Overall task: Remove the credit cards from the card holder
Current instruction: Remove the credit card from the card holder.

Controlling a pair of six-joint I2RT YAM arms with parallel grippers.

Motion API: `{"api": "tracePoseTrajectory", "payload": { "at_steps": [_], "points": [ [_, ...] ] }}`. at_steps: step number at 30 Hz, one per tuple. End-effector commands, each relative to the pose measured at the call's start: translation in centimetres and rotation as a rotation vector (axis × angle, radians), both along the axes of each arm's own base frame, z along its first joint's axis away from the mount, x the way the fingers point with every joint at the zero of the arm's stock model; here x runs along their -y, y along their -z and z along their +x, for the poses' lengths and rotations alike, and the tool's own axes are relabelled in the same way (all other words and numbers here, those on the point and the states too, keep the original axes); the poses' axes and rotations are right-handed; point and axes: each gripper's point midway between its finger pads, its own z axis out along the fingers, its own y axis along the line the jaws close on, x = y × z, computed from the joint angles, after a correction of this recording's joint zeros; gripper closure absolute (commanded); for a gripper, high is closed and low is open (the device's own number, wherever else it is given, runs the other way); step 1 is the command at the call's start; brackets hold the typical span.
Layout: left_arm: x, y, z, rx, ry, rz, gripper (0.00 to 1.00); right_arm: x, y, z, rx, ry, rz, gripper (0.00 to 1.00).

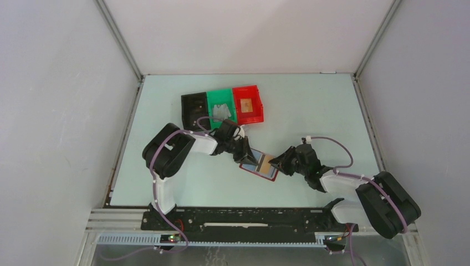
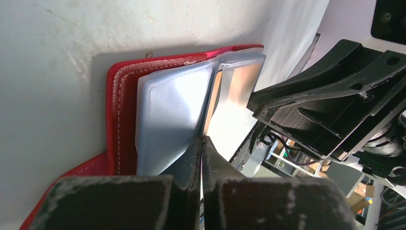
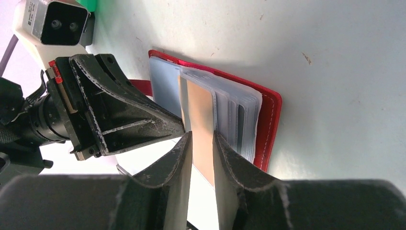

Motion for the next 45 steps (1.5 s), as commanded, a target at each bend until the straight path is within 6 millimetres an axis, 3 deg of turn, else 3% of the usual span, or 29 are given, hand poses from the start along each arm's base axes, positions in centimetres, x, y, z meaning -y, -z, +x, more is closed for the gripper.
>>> {"api": "tracePoseTrajectory", "payload": {
  "at_steps": [1, 8, 28, 33, 39, 45],
  "points": [
    [1.8, -3.0, -0.3, 0.036, 0.048, -0.136, 1.00, 0.4, 2.6, -1.8, -0.093, -0.037, -0.070, 0.69],
    [-0.1, -2.1, 0.2, 0.053, -0.028, -0.073, 1.00, 1.2, 2.9, -2.1, -0.100, -0.016, -0.092, 0.69],
    [-2.3, -1.3, 0.2, 0.050, -0.085, -0.058, 1.00, 2.5, 3.3, -2.4, -0.105, 0.006, -0.102, 0.69],
    [-2.0, -2.6, 0.4, 0.077, -0.075, -0.088, 1.00, 2.1, 2.6, -2.2, -0.082, -0.006, -0.089, 0.68],
    [-1.6, -4.2, 1.8, 0.131, -0.100, -0.073, 0.71, 2.1, 1.2, -1.7, -0.042, 0.001, -0.078, 0.68],
    [-1.1, -4.4, 2.5, 0.136, -0.109, -0.072, 0.56, 1.3, -0.6, -1.3, 0.014, -0.018, -0.057, 0.68]
  ]
}}
